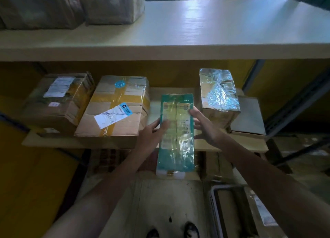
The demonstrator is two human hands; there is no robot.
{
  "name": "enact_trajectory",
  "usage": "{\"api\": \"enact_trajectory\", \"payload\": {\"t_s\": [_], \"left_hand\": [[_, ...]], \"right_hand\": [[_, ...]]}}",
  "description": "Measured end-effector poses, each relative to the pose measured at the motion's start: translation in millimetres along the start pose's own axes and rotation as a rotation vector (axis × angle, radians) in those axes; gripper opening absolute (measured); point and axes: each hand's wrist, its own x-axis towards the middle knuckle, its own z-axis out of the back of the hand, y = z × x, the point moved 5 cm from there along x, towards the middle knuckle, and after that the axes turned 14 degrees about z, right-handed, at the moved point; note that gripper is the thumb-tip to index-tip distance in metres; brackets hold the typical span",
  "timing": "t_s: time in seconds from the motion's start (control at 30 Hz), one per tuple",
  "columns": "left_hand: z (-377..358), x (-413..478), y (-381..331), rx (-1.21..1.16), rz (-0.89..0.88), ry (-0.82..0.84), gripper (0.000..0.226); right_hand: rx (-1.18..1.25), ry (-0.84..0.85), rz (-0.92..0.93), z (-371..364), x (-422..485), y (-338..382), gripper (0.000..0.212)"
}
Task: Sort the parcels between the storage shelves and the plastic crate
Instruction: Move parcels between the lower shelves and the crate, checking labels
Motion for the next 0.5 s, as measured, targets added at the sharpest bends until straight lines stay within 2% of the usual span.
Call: {"api": "enact_trajectory", "payload": {"t_s": [0.1,0.17,0.3,0.4,0.5], "left_hand": [[-15.0,-2.7,7.2,-0.106,0.007,0.174,0.07],[-26.2,-5.8,9.8,-0.106,0.0,0.225,0.084],[-37.0,1.1,2.6,0.011,-0.117,0.034,0.071],[-35.2,14.6,-4.6,0.082,-0.155,-0.145,0.063],[-30.3,28.7,-1.6,0.163,-0.146,-0.127,0.05]], "right_hand": [[0.076,-0.083,0.007,9.7,5.4,-0.8,0.062],[0.092,-0.144,0.018,10.3,10.3,0.8,0.057],[-0.033,-0.237,0.016,5.0,22.2,3.6,0.052],[-0.25,-0.139,0.035,-0.8,24.0,0.1,0.051],[-0.275,-0.071,0.004,-10.1,21.0,-15.3,0.053]]}}
